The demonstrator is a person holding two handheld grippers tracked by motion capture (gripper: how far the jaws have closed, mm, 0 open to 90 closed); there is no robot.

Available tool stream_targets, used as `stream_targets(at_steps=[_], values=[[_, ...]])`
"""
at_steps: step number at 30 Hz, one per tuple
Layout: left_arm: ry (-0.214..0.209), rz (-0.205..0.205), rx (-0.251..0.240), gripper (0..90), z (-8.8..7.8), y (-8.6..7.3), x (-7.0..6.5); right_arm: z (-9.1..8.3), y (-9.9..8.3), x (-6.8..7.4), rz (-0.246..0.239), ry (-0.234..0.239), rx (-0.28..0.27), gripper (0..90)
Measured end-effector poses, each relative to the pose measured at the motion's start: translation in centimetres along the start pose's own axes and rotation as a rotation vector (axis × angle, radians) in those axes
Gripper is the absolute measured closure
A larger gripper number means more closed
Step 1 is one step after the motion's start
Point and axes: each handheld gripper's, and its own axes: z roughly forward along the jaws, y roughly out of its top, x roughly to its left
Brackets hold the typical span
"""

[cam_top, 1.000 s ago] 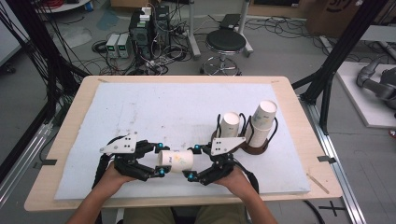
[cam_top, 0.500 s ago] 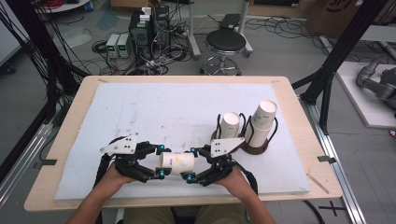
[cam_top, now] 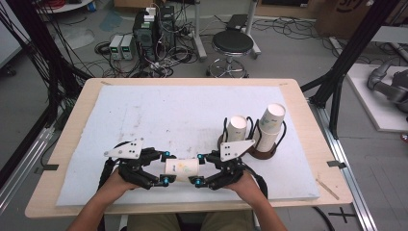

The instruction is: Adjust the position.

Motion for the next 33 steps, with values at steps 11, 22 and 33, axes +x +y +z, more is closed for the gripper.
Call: stream_targets(at_steps=[11,22,33], values=[[0.075,-0.018,0.079,15.9,0.3,0.2,-0.4,-0.3,0.4,0.2,0.004,-0.039,0.044,39.9],[0.139,0.047,0.182,16.1,0.0,0.9,-1.0,-0.7,2.5,0.4,-0.053,-0.117,0.226,39.8],[0.146,0.067,0.264,16.5,0.3,1.9,-0.9,0.1,5.9,0.3,-0.118,-0.123,0.424,39.3]])
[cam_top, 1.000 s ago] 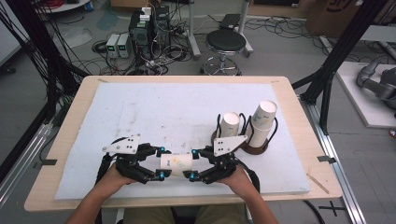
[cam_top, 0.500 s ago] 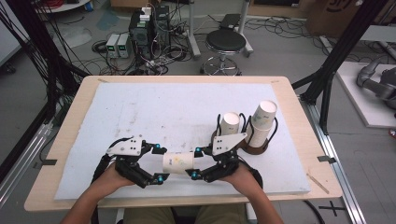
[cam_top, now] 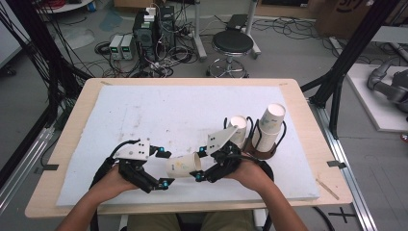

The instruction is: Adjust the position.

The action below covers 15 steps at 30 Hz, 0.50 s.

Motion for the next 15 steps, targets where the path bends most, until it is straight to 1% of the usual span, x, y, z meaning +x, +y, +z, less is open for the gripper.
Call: stream_targets(at_steps=[2,4,7,10,12,13,15], values=[[-0.001,0.0,0.015,16.5,0.2,0.1,-0.1,0.1,0.7,-0.1,-0.018,0.0,0.042,39.3],[-0.006,0.011,0.035,16.5,0.3,0.3,0.0,0.3,1.4,-0.2,-0.033,0.001,0.092,39.3],[-0.009,0.02,0.061,17.2,0.5,0.4,0.0,0.6,2.4,-0.1,-0.054,0.019,0.153,39.2],[-0.012,0.027,0.084,18.4,0.7,0.5,0.0,0.8,3.2,-0.1,-0.069,0.026,0.198,39.0],[-0.017,0.038,0.104,20.5,0.8,0.5,0.0,1.0,3.7,-0.1,-0.083,0.024,0.219,38.9],[-0.017,0.034,0.107,20.6,0.9,0.5,0.0,1.1,3.9,-0.1,-0.084,0.031,0.229,38.9],[-0.018,0.041,0.119,20.7,1.0,0.6,0.0,1.2,4.3,-0.2,-0.098,0.034,0.254,38.7]])
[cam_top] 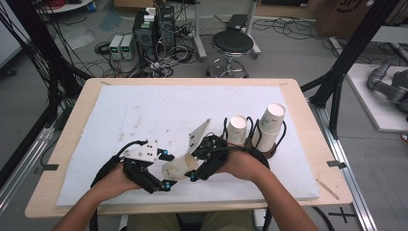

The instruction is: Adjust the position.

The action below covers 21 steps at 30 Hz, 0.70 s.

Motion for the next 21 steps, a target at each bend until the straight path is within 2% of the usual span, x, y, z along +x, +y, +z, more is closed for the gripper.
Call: stream_targets(at_steps=[3,5,14,21], values=[[-0.001,0.0,0.012,20.8,0.2,0.0,0.0,0.1,0.5,0.0,0.003,0.006,0.059,38.7],[-0.002,-0.001,0.019,20.8,0.4,0.1,0.0,0.2,0.9,0.0,-0.005,0.007,0.08,38.7],[-0.003,-0.002,0.041,21.5,0.9,0.1,0.0,0.6,2.4,0.1,-0.027,0.018,0.158,38.3],[-0.005,-0.004,0.068,24.0,1.3,0.2,0.0,0.8,2.9,0.1,-0.039,0.019,0.188,38.3]])
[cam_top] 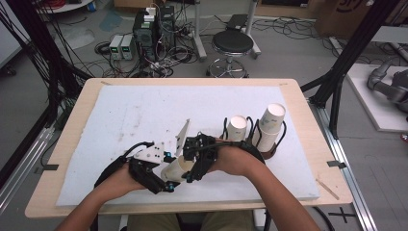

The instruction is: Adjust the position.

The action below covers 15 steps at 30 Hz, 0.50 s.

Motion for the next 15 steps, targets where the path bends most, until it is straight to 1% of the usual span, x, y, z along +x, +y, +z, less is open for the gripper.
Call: stream_targets(at_steps=[1,3,4,7,8,13,15], values=[[-0.002,-0.001,0.004,25.9,0.07,0.01,0.0,0.06,0.14,0.07,-0.005,-0.001,0.011,38.2],[-0.003,0.001,0.014,26.2,0.2,0.04,0.02,0.12,0.18,0.12,-0.002,0.007,0.011,38.2],[-0.002,0.0,0.016,26.9,0.26,0.05,0.01,0.11,0.26,0.11,-0.011,0.004,0.018,38.2],[-0.003,-0.009,0.015,27.7,0.36,0.07,0.03,0.15,0.43,0.2,-0.01,0.007,0.027,38.2],[-0.004,-0.008,0.015,29.7,0.37,0.07,0.03,0.16,0.49,0.19,-0.014,0.004,0.035,38.2],[-0.014,-0.001,0.022,34.1,0.44,0.06,0.05,0.27,0.54,0.16,-0.018,0.004,0.038,38.0],[-0.015,0.003,0.02,35.5,0.55,0.06,0.01,0.35,0.55,0.2,-0.011,0.006,0.034,37.8]])
